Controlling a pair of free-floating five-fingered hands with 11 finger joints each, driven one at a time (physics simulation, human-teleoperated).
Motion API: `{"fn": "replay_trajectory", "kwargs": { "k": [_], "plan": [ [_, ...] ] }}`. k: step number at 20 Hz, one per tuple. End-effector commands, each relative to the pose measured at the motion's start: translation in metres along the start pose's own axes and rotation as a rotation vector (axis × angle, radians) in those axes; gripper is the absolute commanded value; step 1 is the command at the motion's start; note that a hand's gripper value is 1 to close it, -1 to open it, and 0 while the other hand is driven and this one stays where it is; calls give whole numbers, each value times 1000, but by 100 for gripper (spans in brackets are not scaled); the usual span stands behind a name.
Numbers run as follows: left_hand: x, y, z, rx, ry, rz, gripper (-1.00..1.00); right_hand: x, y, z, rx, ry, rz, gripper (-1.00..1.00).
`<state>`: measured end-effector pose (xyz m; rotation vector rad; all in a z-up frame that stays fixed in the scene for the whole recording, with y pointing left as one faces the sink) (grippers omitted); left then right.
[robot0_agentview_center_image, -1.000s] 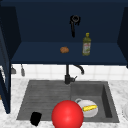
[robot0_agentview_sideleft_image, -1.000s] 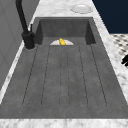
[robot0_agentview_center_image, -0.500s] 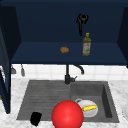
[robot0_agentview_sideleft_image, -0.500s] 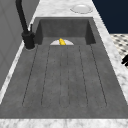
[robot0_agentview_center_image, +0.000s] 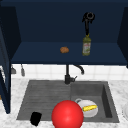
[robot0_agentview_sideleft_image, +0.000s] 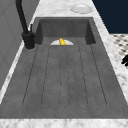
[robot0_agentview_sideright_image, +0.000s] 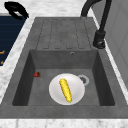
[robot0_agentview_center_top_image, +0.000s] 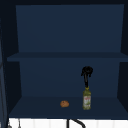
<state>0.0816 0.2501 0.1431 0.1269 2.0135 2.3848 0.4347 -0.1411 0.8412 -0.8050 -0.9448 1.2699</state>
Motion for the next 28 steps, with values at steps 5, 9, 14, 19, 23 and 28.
{"fn": "replay_trajectory", "kwargs": {
  "k": [5,9,14,19,23,28],
  "plan": [
    [0,0,0,0,0,0,0,-21,3,47,-18,-20,-36,-100],
    [0,0,0,0,0,0,0,-27,8,62,-22,-31,-34,-100],
    [0,0,0,0,0,0,0,-34,24,33,22,-30,-3,-100],
    [0,0,0,0,0,0,0,-36,28,-10,83,-39,13,-100],
    [0,0,0,0,0,0,0,-39,42,-41,125,-46,38,-100],
    [0,0,0,0,0,0,0,-43,43,-74,160,-58,15,-100]
  ]
}}
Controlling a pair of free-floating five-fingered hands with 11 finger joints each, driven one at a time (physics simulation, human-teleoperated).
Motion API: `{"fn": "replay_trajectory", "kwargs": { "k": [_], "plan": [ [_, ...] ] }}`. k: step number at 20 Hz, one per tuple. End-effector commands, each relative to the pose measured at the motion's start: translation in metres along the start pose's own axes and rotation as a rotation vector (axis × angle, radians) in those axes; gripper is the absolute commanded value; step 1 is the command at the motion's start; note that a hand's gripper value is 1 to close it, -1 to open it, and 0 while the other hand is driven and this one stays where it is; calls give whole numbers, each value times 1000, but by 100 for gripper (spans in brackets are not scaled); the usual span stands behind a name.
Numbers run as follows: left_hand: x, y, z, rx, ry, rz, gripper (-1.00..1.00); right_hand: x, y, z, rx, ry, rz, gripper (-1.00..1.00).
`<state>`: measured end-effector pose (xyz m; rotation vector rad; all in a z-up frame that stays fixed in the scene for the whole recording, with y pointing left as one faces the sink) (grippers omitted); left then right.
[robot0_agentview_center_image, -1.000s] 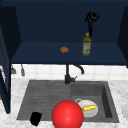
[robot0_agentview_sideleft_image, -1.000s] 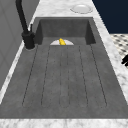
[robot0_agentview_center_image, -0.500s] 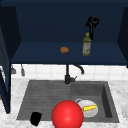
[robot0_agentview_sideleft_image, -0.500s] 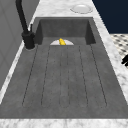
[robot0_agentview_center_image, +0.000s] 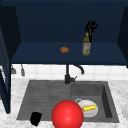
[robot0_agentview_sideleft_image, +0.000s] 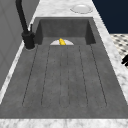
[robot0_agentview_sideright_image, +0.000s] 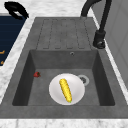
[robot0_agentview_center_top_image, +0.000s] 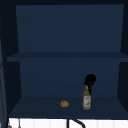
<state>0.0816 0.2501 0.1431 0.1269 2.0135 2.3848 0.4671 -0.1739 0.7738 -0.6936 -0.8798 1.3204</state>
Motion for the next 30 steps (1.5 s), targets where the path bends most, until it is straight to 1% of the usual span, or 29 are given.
{"fn": "replay_trajectory", "kwargs": {
  "k": [1,7,11,14,17,21,26,30],
  "plan": [
    [0,0,0,0,0,0,0,-5,-3,-22,47,-36,23,-100],
    [0,0,0,0,0,0,0,-16,-8,-48,95,-66,23,-100],
    [0,0,0,0,0,0,0,-22,-13,-53,90,-82,21,-100],
    [0,0,0,0,0,0,0,-22,-15,-54,77,-77,11,-100],
    [0,0,0,0,0,0,0,-21,-17,-57,87,-62,8,-100],
    [0,0,0,0,0,0,0,-12,-18,-68,110,-24,25,-100],
    [0,0,0,0,0,0,0,-6,-25,-80,112,-6,49,-100],
    [0,0,0,0,0,0,0,-6,-29,-86,122,-32,46,-100]
  ]
}}
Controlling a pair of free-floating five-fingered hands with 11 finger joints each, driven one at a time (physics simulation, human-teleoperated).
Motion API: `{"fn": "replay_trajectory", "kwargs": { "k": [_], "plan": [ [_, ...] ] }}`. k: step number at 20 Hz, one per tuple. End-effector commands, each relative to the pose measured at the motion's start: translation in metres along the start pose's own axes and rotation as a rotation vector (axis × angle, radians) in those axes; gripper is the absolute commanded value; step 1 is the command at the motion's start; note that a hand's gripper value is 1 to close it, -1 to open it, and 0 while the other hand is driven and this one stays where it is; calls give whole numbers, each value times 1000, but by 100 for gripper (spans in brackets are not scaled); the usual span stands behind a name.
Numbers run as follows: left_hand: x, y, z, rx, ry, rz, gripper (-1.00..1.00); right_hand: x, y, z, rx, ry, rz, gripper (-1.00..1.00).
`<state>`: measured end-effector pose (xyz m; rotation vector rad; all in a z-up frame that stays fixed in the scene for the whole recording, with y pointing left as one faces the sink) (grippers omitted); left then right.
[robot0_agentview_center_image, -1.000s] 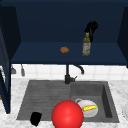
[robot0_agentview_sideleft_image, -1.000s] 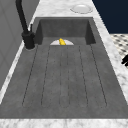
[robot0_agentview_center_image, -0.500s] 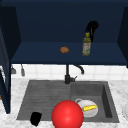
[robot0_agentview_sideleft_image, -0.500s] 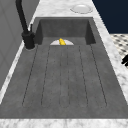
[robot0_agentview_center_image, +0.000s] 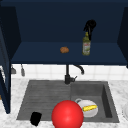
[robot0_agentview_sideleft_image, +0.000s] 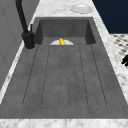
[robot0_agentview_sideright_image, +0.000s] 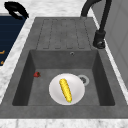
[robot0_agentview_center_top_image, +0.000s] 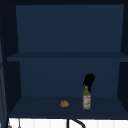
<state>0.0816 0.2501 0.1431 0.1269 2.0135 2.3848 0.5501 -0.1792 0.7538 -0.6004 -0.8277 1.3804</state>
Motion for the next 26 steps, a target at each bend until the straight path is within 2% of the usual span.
{"fn": "replay_trajectory", "kwargs": {
  "k": [1,4,8,17,22,26],
  "plan": [
    [0,0,0,0,0,0,0,-1,-2,-8,23,-1,36,-100],
    [0,0,0,0,0,0,0,3,1,-17,19,0,67,-100],
    [0,0,0,0,0,0,0,3,1,-17,7,8,67,-100],
    [0,0,0,0,0,0,0,3,31,30,-49,15,56,-100],
    [0,0,0,0,0,0,0,3,45,51,-42,9,57,-100],
    [0,0,0,0,0,0,0,3,49,54,-35,3,58,-100]
  ]
}}
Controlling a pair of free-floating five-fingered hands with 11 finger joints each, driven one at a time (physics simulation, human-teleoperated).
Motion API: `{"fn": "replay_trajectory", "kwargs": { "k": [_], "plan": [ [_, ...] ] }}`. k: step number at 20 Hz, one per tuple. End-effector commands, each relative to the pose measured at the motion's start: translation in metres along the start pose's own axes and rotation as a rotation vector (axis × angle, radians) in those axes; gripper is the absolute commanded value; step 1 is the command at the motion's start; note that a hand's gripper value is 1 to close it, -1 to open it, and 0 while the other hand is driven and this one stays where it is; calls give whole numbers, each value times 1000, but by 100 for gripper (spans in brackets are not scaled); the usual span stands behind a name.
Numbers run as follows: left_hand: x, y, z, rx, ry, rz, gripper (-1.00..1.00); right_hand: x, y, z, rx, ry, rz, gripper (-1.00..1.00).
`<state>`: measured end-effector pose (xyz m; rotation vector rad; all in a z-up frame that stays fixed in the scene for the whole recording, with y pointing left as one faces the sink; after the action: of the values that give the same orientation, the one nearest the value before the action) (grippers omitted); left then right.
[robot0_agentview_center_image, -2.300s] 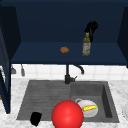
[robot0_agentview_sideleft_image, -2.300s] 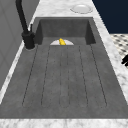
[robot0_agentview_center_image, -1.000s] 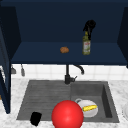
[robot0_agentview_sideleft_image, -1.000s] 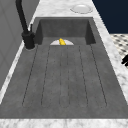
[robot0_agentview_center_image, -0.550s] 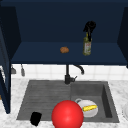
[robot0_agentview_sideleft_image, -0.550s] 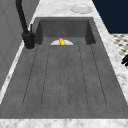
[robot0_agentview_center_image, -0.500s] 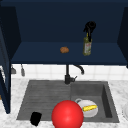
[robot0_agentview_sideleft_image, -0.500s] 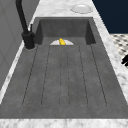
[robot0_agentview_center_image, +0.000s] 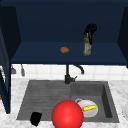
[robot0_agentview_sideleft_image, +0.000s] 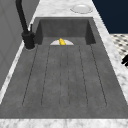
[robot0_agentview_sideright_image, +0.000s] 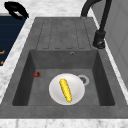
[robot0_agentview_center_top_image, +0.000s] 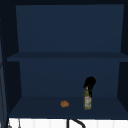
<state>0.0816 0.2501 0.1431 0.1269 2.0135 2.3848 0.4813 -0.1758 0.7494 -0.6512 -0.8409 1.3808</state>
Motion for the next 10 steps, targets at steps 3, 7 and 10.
{"fn": "replay_trajectory", "kwargs": {
  "k": [3,7,10],
  "plan": [
    [0,0,0,0,0,0,0,4,6,-3,17,-2,50,-100],
    [0,0,0,0,0,0,0,11,6,-8,17,13,50,-100],
    [0,0,0,0,0,0,0,17,7,-11,8,20,55,-100]
  ]
}}
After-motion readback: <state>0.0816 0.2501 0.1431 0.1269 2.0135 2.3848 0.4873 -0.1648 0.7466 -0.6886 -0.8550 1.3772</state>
